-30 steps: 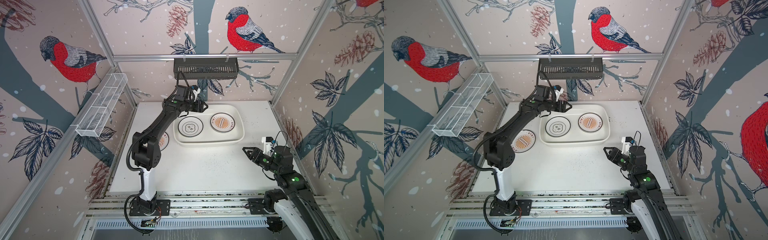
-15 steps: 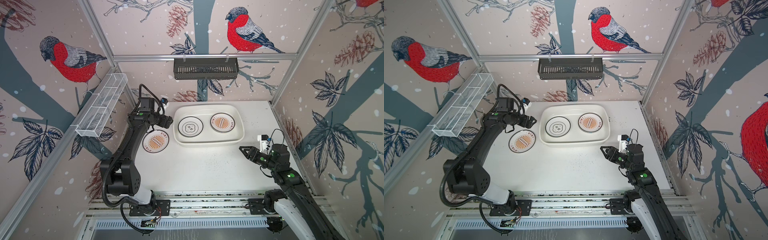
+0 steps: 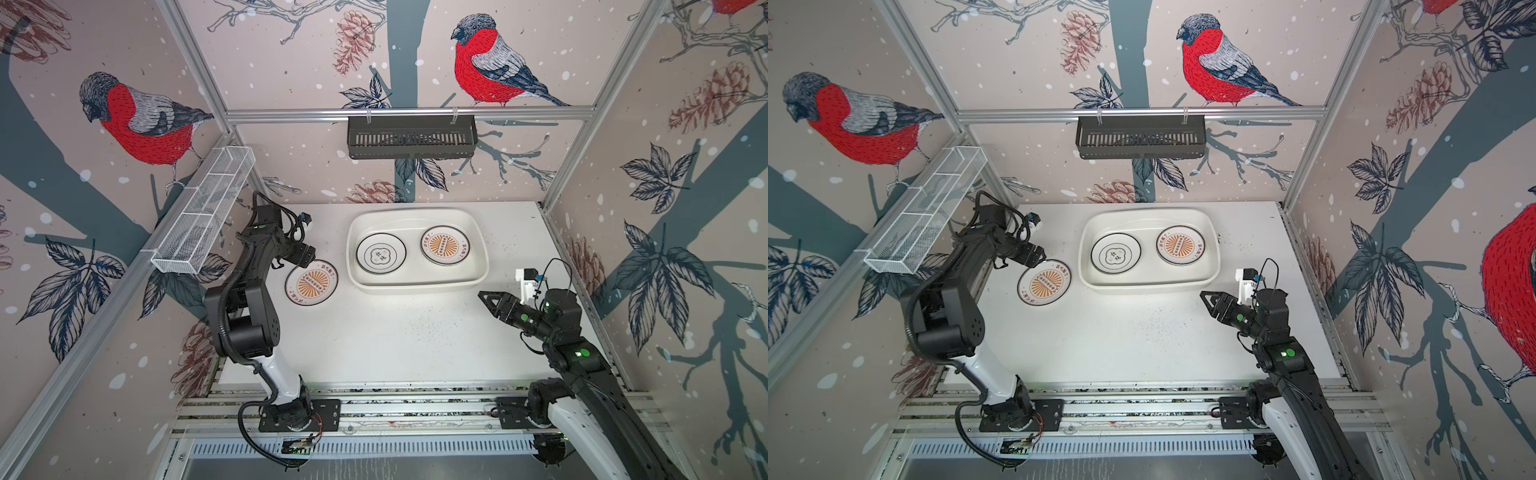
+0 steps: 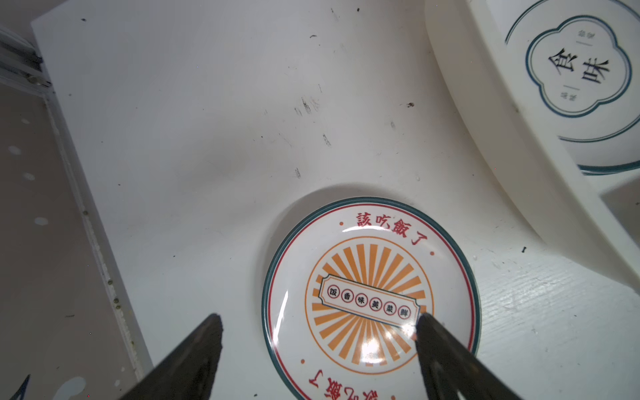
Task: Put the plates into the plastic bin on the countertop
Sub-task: 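Move the left gripper to the last sunburst plate on the table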
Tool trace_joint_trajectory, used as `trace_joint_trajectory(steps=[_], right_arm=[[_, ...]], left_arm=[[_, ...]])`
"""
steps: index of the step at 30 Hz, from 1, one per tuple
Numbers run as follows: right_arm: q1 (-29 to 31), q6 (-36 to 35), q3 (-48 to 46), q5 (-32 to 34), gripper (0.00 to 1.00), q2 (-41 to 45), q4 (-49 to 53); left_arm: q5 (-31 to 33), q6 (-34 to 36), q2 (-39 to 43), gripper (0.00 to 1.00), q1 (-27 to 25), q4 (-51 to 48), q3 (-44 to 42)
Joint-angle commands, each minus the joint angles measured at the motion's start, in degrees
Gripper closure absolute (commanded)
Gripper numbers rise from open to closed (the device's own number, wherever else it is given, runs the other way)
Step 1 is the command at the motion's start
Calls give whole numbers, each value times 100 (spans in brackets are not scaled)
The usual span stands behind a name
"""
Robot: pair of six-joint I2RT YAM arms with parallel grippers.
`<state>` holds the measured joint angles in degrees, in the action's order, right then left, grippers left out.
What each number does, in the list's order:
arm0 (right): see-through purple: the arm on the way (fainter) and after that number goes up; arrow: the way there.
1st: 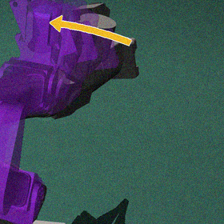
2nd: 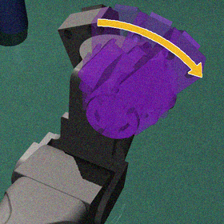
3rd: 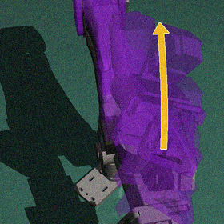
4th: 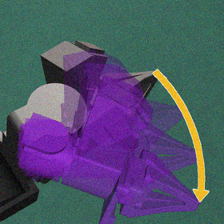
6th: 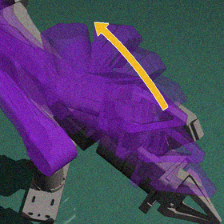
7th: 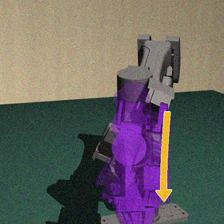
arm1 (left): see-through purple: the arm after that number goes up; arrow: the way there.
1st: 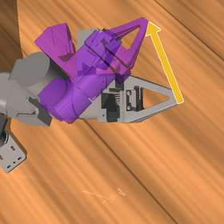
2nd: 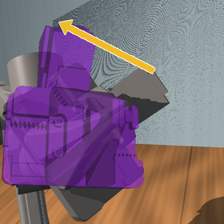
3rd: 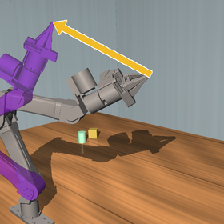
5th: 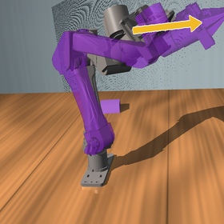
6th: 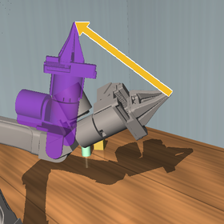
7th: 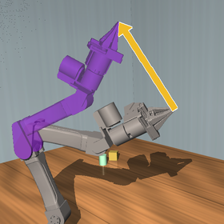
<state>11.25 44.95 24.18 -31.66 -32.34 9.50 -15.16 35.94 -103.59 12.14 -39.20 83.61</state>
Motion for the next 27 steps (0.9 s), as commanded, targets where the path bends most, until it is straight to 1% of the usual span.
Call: trace_joint_trajectory(steps=[1,4,7,9,13,15,16,19,27], right_arm=[[21,73,-27,0,47,35,-279],[44,111,-68,2,47,37,-340],[53,85,-58,19,47,22,-321],[50,75,-39,24,47,-26,-351],[62,75,-10,2,47,-115,-380],[62,92,7,45,47,-103,-348],[61,93,20,69,47,-106,-339],[63,102,59,72,47,-119,-320],[62,109,51,99,47,-140,-326]], left_arm=[[-178,449,-462,14,136,-517,344],[-334,538,-955,14,260,-859,823],[-219,354,-1317,13,323,-855,1143],[-289,339,-1529,14,324,-975,1327],[-209,365,-1792,14,341,-1009,1543],[-108,327,-1943,19,357,-1000,1640],[-121,297,-2005,20,375,-1030,1708],[-310,307,-2191,20,447,-1256,1981],[-361,534,-2538,21,447,-1617,2193]])
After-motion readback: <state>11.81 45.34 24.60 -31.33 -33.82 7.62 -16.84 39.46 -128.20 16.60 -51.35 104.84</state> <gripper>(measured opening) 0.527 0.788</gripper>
